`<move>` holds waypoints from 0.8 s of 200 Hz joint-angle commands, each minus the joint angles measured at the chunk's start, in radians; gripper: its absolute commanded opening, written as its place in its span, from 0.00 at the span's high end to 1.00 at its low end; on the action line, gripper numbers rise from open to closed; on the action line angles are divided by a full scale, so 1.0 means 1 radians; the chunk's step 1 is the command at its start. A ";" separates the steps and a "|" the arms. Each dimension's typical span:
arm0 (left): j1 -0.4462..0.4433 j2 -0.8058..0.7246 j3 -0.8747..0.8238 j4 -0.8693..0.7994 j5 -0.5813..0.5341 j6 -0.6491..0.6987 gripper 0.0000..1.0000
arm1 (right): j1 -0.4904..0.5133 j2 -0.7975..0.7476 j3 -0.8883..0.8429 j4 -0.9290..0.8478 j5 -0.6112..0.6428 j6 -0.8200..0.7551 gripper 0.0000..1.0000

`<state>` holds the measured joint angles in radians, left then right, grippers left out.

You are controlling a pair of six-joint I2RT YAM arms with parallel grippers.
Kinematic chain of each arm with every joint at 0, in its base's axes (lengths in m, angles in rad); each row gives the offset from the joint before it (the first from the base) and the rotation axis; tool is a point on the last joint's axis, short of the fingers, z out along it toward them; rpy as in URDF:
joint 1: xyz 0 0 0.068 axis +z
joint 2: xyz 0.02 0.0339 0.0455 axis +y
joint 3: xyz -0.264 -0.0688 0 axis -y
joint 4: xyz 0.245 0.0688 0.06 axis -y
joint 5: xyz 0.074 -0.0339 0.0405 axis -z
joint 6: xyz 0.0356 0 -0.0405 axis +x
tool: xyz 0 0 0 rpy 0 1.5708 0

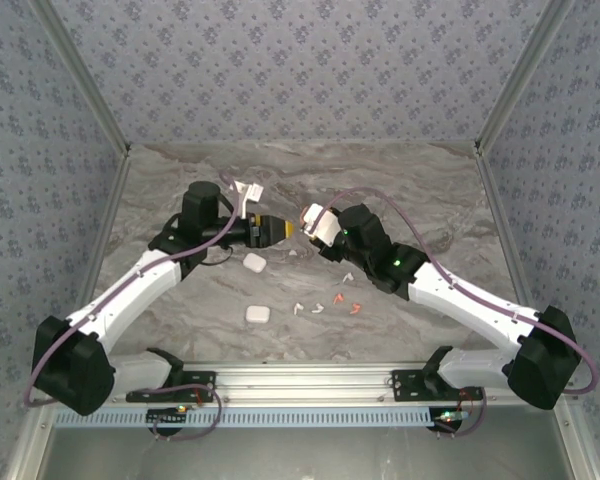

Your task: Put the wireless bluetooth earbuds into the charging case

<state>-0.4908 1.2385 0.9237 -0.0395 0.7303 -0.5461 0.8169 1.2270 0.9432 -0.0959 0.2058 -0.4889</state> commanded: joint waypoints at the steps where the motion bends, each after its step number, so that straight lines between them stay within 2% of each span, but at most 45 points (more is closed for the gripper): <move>1: -0.027 0.023 0.048 0.063 0.032 0.010 0.32 | 0.015 -0.009 0.013 0.029 -0.018 -0.029 0.60; 78: -0.057 0.107 0.075 0.112 0.022 -0.028 0.54 | 0.035 -0.004 0.007 0.039 -0.035 0.007 0.59; 160: -0.067 0.113 0.065 0.148 0.035 -0.038 0.67 | 0.039 0.004 0.019 0.035 -0.062 0.025 0.59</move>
<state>-0.5468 1.3502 0.9607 0.0639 0.7372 -0.5804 0.8471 1.2274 0.9432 -0.0776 0.1646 -0.4866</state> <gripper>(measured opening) 0.349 0.411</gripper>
